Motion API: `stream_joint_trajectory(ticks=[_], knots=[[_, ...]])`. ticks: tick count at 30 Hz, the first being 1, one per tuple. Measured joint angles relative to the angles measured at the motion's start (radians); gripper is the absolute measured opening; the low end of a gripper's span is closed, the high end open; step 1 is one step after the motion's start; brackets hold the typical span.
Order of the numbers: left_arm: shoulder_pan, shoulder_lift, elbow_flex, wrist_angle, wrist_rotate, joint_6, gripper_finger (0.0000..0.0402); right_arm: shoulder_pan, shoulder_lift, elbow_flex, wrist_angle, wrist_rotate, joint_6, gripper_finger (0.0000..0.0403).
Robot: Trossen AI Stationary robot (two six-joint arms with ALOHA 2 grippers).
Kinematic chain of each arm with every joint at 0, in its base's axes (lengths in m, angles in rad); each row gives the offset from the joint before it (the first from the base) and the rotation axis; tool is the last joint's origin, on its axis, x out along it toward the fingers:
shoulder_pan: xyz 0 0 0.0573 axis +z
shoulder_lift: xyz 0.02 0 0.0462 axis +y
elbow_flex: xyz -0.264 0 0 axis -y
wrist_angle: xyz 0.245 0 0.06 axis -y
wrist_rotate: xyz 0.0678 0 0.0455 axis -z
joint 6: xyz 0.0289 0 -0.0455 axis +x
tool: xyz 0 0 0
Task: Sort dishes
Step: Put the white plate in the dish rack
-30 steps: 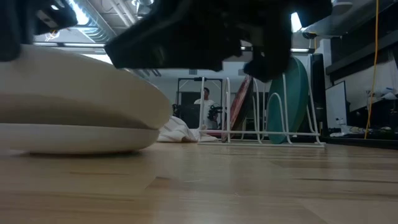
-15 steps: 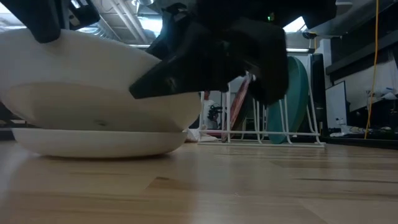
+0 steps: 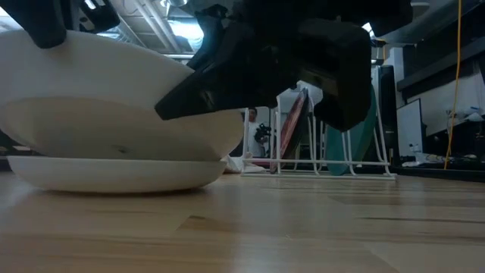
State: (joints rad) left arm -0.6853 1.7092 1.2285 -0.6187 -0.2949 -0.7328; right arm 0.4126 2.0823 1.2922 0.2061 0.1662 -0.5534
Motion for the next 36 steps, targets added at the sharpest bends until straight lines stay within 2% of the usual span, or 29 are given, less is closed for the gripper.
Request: stream_joint_trajectory(ticks=[6, 12, 17, 22, 25, 32, 36], knots=[[0.000, 0.000, 0.000, 0.006, 0.006, -0.006, 0.0054, -0.001, 0.000, 0.000, 0.024, -0.021, 0.041, 0.0043], [0.000, 0.000, -0.004, 0.011, 0.003, 0.002, 0.0086, 0.000, 0.001, 0.017, 0.021, -0.028, 0.058, 0.0016], [0.000, -0.002, -0.040, 0.021, 0.002, -0.050, 0.0123, 0.000, 0.004, 0.069, -0.006, -0.056, 0.057, 0.0024], [0.000, -0.002, -0.054, 0.010, -0.005, 0.005, 0.0139, 0.000, 0.005, 0.117, -0.060, -0.056, 0.053, 0.0039], [0.000, 0.000, -0.055, 0.009, -0.007, 0.022, 0.0122, 0.000, 0.004, 0.127, -0.078, -0.055, 0.055, 0.0036], [-0.002, -0.004, -0.054, -0.010, -0.062, 0.117, 0.0022, 0.000, 0.003, 0.128, -0.079, -0.048, 0.052, 0.0051], [-0.004, -0.002, -0.054, -0.008, -0.085, 0.143, 0.0022, 0.000, 0.002, 0.129, -0.085, -0.048, 0.050, 0.0055]])
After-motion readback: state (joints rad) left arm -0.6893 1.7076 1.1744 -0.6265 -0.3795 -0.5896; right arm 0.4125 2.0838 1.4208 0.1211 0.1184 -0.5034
